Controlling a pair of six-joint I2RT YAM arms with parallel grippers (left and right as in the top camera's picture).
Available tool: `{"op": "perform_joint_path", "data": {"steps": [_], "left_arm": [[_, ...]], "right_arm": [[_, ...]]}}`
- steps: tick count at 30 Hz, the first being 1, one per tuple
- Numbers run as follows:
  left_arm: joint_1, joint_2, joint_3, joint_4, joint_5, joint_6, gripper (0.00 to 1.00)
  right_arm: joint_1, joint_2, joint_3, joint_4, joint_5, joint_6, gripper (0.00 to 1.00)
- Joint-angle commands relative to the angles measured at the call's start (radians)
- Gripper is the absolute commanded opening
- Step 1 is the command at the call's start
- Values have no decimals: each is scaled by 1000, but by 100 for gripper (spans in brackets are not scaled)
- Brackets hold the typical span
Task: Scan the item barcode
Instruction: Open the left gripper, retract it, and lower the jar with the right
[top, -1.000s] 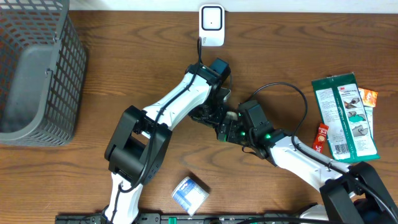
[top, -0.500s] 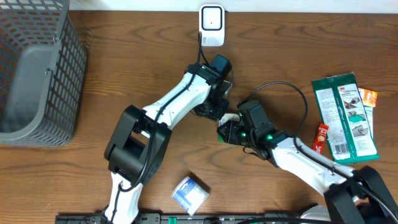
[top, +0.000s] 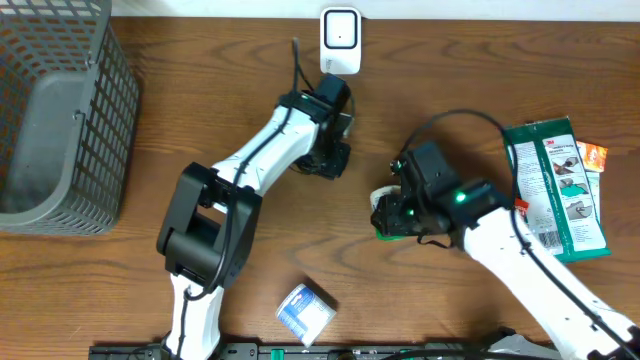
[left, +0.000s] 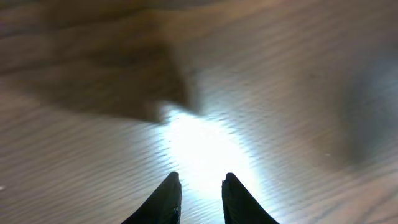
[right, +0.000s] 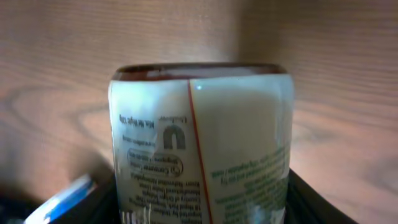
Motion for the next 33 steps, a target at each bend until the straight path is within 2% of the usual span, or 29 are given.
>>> {"op": "perform_joint_path", "data": {"steps": [1, 5, 10, 16, 27, 28, 31, 33], "left_arm": [[48, 4, 47, -17, 4, -17, 25], [98, 2, 85, -51, 71, -16, 25], [144, 0, 93, 31, 190, -10, 25], [188, 0, 93, 112, 220, -12, 25], [218, 0, 93, 111, 220, -12, 25], [218, 0, 93, 111, 220, -12, 25], [218, 0, 93, 111, 220, -12, 25], [218, 0, 93, 111, 220, -12, 25]], "right_arm": [[-31, 39, 170, -137, 21, -73, 34], [-41, 125, 277, -334, 23, -85, 34], [-41, 238, 280, -422, -99, -195, 34], [-40, 395, 280, -557, -150, -261, 32], [-39, 641, 280, -562, -126, -300, 31], [-39, 656, 280, -554, -122, -300, 32], [-39, 690, 280, -525, -121, -300, 47], [-40, 694, 280, -504, -119, -301, 72]]}}
